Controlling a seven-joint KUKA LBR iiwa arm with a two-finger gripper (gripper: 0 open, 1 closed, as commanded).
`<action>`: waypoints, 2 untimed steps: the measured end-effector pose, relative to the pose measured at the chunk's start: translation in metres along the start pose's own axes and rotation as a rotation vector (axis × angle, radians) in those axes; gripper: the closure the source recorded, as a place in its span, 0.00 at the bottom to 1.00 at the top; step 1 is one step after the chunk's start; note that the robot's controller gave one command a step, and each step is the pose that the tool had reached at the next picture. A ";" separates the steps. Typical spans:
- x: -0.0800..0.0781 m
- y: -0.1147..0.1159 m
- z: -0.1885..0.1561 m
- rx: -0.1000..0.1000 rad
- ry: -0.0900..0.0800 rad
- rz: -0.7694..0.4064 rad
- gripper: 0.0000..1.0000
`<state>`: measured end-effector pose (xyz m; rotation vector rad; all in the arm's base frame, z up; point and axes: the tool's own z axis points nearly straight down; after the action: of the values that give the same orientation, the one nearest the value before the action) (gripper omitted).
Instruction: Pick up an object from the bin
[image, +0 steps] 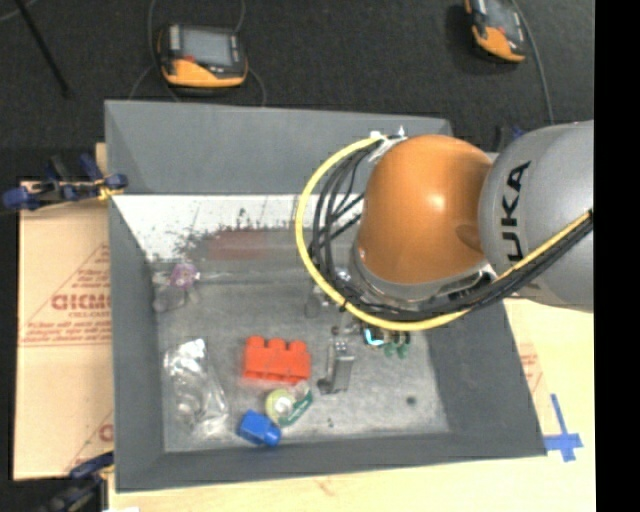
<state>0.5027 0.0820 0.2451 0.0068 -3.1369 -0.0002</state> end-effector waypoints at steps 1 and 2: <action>-0.058 -0.001 0.166 -0.001 -0.002 0.030 0.00; -0.059 -0.001 0.161 -0.001 -0.008 0.035 1.00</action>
Offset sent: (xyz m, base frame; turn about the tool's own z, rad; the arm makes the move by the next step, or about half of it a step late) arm 0.0573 -0.0005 -0.1625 0.0340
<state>0.5613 0.0811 0.0834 -0.0481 -3.1446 -0.0024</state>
